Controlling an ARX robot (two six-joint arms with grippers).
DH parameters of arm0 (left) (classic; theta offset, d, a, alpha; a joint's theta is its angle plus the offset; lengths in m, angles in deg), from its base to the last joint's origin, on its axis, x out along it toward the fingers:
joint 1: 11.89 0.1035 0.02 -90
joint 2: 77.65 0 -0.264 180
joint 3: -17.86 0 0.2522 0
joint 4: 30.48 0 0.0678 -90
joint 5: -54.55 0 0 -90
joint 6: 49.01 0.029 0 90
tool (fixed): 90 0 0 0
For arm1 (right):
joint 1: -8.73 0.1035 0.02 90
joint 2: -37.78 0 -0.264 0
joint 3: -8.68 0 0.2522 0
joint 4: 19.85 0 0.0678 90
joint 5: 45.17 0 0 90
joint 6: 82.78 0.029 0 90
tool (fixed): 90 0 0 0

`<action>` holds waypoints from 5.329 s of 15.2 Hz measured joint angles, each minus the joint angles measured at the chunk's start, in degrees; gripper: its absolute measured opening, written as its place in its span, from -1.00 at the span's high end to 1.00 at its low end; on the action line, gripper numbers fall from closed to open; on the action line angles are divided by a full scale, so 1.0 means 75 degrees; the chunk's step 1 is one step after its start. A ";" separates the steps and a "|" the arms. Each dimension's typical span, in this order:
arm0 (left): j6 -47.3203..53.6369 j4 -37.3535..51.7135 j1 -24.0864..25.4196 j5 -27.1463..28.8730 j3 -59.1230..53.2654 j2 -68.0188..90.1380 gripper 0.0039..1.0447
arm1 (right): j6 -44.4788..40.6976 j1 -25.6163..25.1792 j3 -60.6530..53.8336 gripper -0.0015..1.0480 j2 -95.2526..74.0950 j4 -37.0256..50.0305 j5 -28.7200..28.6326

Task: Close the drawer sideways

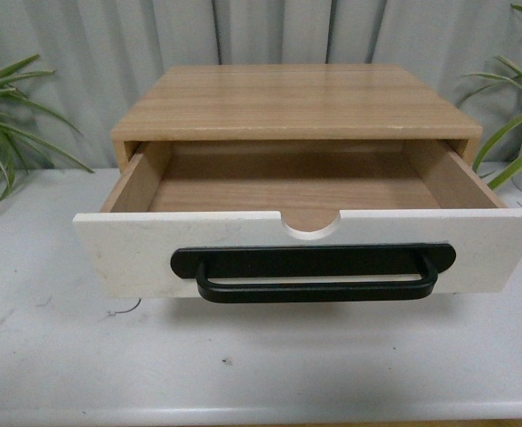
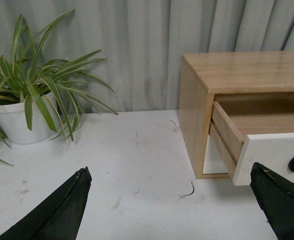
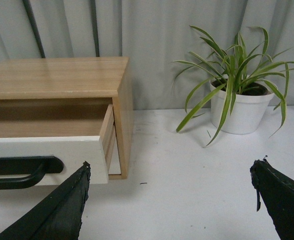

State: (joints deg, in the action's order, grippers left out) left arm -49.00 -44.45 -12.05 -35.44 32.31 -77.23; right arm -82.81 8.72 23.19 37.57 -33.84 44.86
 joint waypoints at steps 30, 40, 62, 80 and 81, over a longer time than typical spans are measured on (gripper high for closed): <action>0.9457 -0.0571 -0.3261 0.2078 0.4252 0.7393 -0.88 | -1.2336 0.1830 0.3436 -0.88 -0.9162 0.3599 -0.0201; 0.8647 0.1443 -0.3608 0.1999 0.3990 0.8798 -0.88 | -0.9396 0.2547 0.3724 -0.88 -1.0034 0.3590 0.1614; 0.8186 0.3917 -0.3789 0.2970 0.4666 1.1348 -0.88 | -0.9637 0.2302 0.5112 -0.88 -1.1299 0.3806 0.1658; 0.8116 0.4899 -0.3809 0.3264 0.5767 1.2817 -0.88 | -0.9361 0.2124 0.6047 -0.88 -1.2537 0.3541 0.1553; 0.8116 0.4948 -0.3809 0.3290 0.5986 1.3105 -0.88 | -0.9375 0.2046 0.6359 -0.88 -1.2896 0.3471 0.1542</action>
State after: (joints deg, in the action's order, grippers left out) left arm 11.87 -7.34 -40.62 -10.76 77.20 21.06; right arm -153.13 24.06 70.88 -59.14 -7.81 56.43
